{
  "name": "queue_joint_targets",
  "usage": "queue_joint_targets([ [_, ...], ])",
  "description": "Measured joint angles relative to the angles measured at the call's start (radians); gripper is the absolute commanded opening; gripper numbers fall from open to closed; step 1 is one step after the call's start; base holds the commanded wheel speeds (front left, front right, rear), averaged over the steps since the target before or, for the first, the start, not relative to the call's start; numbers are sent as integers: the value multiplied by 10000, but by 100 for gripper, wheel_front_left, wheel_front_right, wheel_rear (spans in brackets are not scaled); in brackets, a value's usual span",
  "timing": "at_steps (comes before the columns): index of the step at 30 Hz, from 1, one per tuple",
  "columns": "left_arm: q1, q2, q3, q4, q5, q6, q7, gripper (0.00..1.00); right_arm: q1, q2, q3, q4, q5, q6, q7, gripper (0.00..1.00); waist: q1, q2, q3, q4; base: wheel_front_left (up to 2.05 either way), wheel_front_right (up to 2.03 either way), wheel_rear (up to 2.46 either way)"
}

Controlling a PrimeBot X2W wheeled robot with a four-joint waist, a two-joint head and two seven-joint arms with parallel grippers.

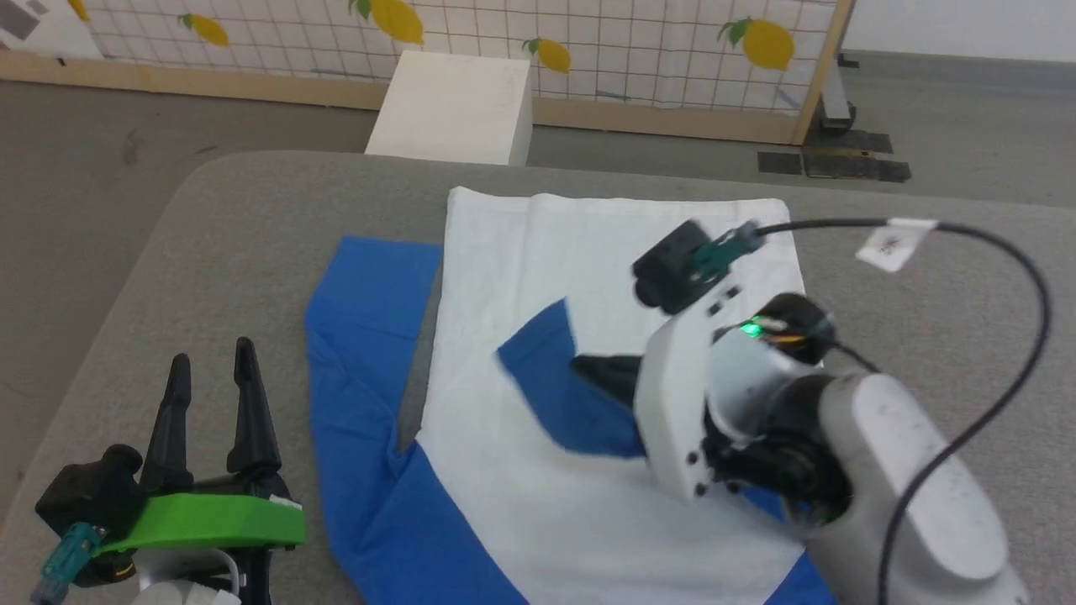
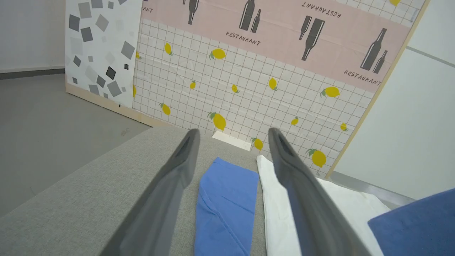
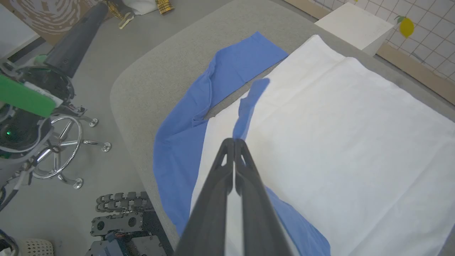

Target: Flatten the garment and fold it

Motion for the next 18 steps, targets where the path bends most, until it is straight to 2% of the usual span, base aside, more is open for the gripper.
queue_joint_targets([
  [12,-2,-13,-115,127,-163,13,-50,100,100,487,2502,2748,368,-2,-1561,0,0,0,514,389,0,0,0],
  [18,-10,-42,-176,278,-176,15,-71,100,525,591,3371,3854,794,-2,-2073,0,0,0,685,410,0,0,0],
])
